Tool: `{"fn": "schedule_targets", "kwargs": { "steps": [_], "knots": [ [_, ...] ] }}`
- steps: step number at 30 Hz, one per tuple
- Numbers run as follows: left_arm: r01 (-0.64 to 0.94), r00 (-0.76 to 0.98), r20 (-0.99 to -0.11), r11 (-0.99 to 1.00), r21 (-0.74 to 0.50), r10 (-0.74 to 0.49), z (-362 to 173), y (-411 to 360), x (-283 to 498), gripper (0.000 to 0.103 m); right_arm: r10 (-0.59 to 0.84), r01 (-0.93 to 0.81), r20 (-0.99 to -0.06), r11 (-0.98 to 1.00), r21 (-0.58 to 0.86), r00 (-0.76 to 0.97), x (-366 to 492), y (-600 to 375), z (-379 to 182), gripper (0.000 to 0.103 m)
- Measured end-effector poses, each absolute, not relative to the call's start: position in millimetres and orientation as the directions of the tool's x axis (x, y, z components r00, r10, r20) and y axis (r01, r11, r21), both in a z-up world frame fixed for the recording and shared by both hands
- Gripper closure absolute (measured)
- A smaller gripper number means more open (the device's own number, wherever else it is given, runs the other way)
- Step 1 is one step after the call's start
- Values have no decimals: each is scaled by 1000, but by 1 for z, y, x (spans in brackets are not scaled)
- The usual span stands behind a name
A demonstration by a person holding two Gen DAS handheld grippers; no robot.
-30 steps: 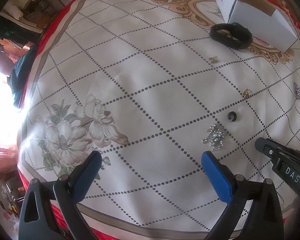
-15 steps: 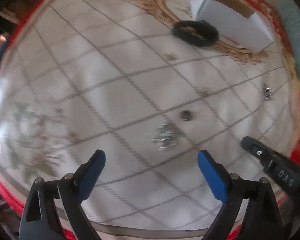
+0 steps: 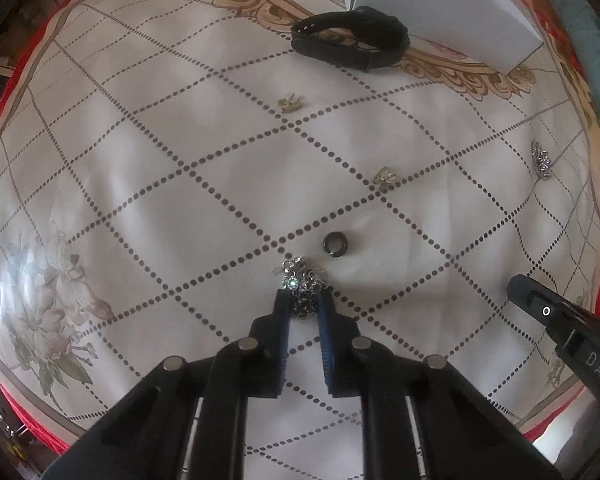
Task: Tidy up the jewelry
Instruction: 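Carry the ring and earrings into the white box and open both tools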
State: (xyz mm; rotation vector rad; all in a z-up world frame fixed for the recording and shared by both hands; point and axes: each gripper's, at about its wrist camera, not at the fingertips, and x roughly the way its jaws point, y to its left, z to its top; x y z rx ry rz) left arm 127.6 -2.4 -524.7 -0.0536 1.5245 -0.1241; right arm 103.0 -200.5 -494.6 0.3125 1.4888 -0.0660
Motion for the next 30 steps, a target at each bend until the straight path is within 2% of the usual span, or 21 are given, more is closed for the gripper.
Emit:
{"fn": "schedule_targets", "kwargs": {
  "steps": [6, 15, 21, 30],
  "knots": [
    [82, 66, -991, 990, -111, -117, -507, -9, 126, 100, 151, 240, -983, 955, 172, 104, 105, -198, -489, 89],
    [131, 145, -978, 983, -129, -148, -449, -19, 126, 100, 160, 245, -977, 951, 191, 142, 112, -193, -464, 90],
    [166, 181, -963, 971, -170, -199, -400, -21, 126, 100, 169, 249, -968, 945, 214, 187, 115, -192, -423, 90],
    [250, 230, -925, 937, -243, -301, -337, -30, 185, 103, 170, 250, -941, 936, 247, 293, 136, -198, -335, 90]
  ]
}}
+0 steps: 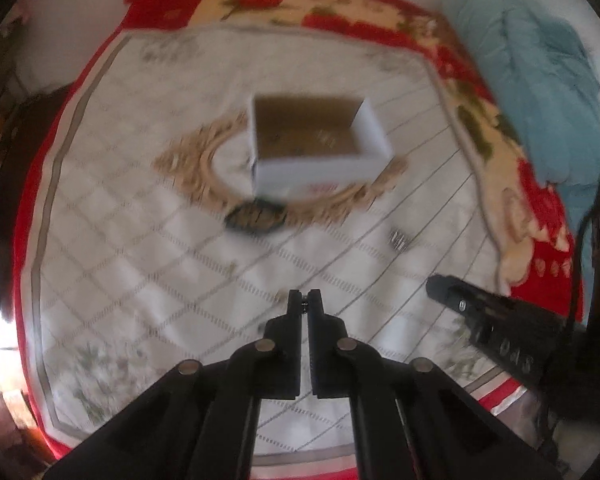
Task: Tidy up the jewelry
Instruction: 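Carry the ring and earrings into the white box and open both tools, then withdraw both tools from the box toward the remaining jewelry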
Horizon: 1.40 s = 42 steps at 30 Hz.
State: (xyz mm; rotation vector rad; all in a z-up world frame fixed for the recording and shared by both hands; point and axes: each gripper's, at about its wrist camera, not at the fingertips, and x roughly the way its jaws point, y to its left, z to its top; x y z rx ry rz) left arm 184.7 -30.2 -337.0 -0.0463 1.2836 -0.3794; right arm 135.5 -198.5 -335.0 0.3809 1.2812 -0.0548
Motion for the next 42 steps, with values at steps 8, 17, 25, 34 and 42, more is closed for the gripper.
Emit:
{"fn": "schedule_targets", "kwargs": {
  "steps": [8, 17, 25, 34, 42],
  "knots": [
    [272, 279, -871, 903, -332, -404, -283, -46, 268, 103, 170, 239, -901, 929, 281, 400, 190, -220, -285, 90],
    [223, 262, -861, 896, -385, -435, -301, -60, 361, 103, 296, 225, -871, 887, 403, 392, 287, -238, -321, 90],
    [131, 138, -903, 912, -390, -406, -394, -61, 396, 103, 377, 221, -891, 874, 432, 253, 342, -243, -405, 90],
    [82, 77, -953, 954, -288, -295, -439, -62, 391, 79, 383, 187, -917, 898, 397, 110, 357, -242, -455, 75],
    [61, 186, -981, 997, -41, -52, -425, -54, 380, 0, 174, 71, -976, 980, 184, 134, 346, -231, -439, 29]
  ]
}}
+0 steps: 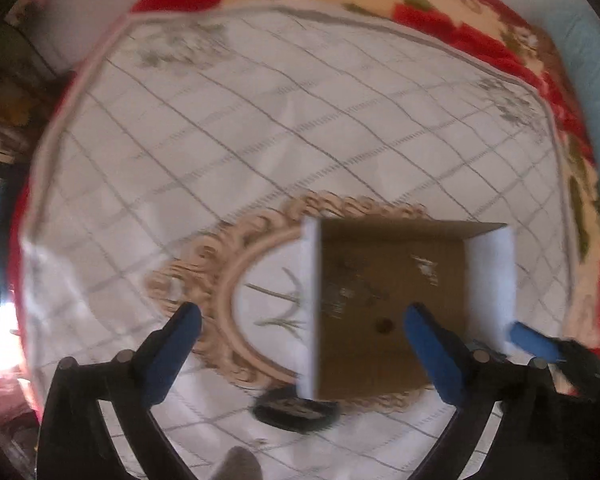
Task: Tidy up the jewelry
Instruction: 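Withdraw both tools from the box toward the remaining jewelry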
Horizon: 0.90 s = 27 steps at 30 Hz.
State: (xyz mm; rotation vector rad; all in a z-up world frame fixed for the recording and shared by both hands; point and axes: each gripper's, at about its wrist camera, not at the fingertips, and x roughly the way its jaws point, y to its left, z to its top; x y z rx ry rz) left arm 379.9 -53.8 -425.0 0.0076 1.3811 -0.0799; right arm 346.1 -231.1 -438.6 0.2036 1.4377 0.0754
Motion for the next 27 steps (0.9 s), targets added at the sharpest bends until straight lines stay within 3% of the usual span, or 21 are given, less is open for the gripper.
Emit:
{"fn": "schedule_targets", "kwargs": {
  "steps": [2, 9, 17, 23, 27],
  "knots": [
    [53, 221, -975, 999, -7, -18, -417, -50, 375, 0, 90, 52, -984, 994, 99, 155, 341, -226, -431, 22],
    [20, 271, -961, 998, 61, 53, -396, -36, 354, 0, -82, 69, -976, 995, -70, 201, 318, -220, -405, 22],
    [6, 316, -946, 997, 77, 71, -363, -28, 319, 0, -109, 100, -961, 991, -86, 256, 290, -218, -370, 17],
    [-1, 374, -925, 997, 73, 68, -328, -20, 289, 0, -123, 87, -922, 991, -97, 368, 261, -206, -324, 7],
    [1, 426, -904, 999, 52, 47, -301, -12, 268, 0, -77, 89, -905, 995, -44, 419, 239, -199, -296, 6]
  ]
}}
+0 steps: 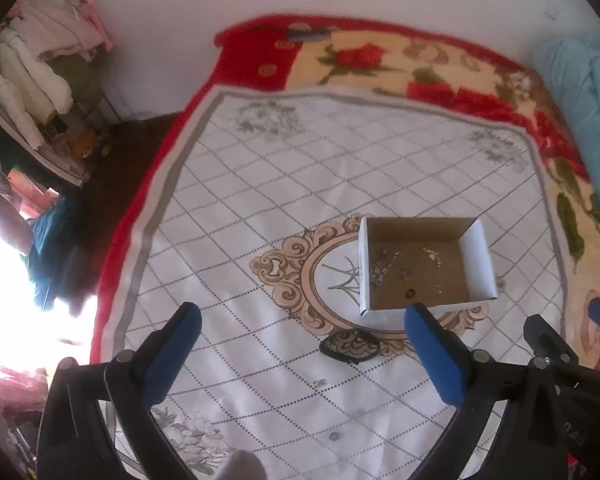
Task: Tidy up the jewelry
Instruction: 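Withdraw both tools from the box toward the remaining jewelry, then grasp a black ring with left tool while right tool grasps a silver chain bundle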
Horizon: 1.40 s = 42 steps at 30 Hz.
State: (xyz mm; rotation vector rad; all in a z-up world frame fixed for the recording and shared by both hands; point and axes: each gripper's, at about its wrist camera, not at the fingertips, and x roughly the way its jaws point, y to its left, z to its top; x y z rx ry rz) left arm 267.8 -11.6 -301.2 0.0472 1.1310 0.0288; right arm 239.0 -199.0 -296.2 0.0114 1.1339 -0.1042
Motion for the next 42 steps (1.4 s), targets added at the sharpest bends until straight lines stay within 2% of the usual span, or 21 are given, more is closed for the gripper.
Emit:
{"fn": "schedule_targets", "kwargs": {
  "steps": [6, 10, 16, 22, 24, 27, 30, 36, 40, 42],
  "knots": [
    [-11, 470, -883, 1000, 6, 11, -265, 13, 232, 0, -22, 105, -893, 994, 28, 449, 196, -192, -271, 5],
    [-6, 450, -893, 1000, 11, 13, -272, 21, 211, 0, 11, 102, -901, 993, 61, 433, 165, -194, -278, 5],
    [22, 309, -951, 999, 38, 29, -346, 18, 180, 0, -36, 148, -936, 989, 17, 349, 135, -216, -321, 5],
    [27, 186, -982, 999, 26, 21, -421, 8, 161, 0, -42, 214, -971, 977, 9, 235, 130, -252, -394, 6],
    [8, 150, -989, 1000, 13, 12, -441, 8, 159, 0, -23, 222, -978, 975, 24, 208, 134, -261, -416, 10],
    [-40, 116, -993, 999, -13, -8, -465, 10, 159, 1, 24, 229, -982, 971, 68, 188, 144, -272, -441, 23],
    [-77, 104, -994, 997, -27, -19, -482, 12, 160, 6, 35, 213, -983, 974, 73, 180, 163, -279, -462, 28],
    [-80, 109, -993, 995, -56, -47, -493, 7, 160, 22, 33, 160, -985, 985, 60, 168, 197, -282, -487, 28],
    [-78, 114, -990, 993, -90, -81, -497, 0, 159, 28, 31, 126, -987, 991, 51, 157, 213, -281, -499, 28],
    [-75, 96, -991, 992, -103, -96, -503, -7, 157, 38, 31, 112, -988, 993, 48, 152, 218, -281, -503, 28]
  ]
}}
